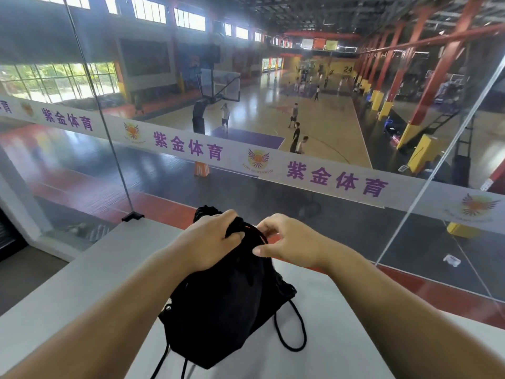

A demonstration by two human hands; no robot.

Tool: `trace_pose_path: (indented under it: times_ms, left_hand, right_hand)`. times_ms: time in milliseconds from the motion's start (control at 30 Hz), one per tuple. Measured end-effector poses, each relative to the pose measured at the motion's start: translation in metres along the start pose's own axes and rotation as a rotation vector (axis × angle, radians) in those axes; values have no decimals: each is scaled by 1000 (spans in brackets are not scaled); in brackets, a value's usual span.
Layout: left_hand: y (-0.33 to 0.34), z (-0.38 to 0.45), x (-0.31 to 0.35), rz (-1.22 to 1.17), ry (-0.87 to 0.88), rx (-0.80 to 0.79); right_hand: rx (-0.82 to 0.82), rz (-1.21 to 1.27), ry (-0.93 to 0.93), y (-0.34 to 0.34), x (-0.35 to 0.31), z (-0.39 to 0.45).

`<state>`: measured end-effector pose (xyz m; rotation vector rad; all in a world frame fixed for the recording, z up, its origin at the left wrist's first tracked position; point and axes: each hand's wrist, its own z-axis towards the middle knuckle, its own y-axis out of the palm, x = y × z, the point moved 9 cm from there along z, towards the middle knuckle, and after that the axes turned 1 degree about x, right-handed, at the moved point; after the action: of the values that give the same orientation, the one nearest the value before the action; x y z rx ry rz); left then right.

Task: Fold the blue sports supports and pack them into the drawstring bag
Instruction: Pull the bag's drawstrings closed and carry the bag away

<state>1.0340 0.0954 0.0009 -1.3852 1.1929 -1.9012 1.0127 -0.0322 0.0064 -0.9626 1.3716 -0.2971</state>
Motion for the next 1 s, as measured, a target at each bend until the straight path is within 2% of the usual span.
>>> trace_pose_path:
  times_ms: [100, 233, 400, 667, 767, 867, 1000]
  left_hand:
    - [2, -1, 3, -15, 29, 14]
    - [1, -2, 3, -37, 42, 18]
    - [8, -3, -3, 80, 31, -10]
    - [2, -10, -33, 256, -147, -40]
    - [4, -9, -25, 289, -128, -34]
    - [5, -9, -18, 244, -110, -18]
    - [11, -11, -6, 237, -62, -28]
  right_hand:
    - [93, -21, -3, 5, 8, 9]
    - [152, 125, 11, 1, 12, 8]
    - [222, 12, 3, -24, 14, -3]
    - [392, -135, 246, -50, 96, -38]
    - [357, -148, 293, -39, 105, -40]
    - [221, -171, 298, -20, 97, -33]
    - [129, -162, 135, 6, 52, -15]
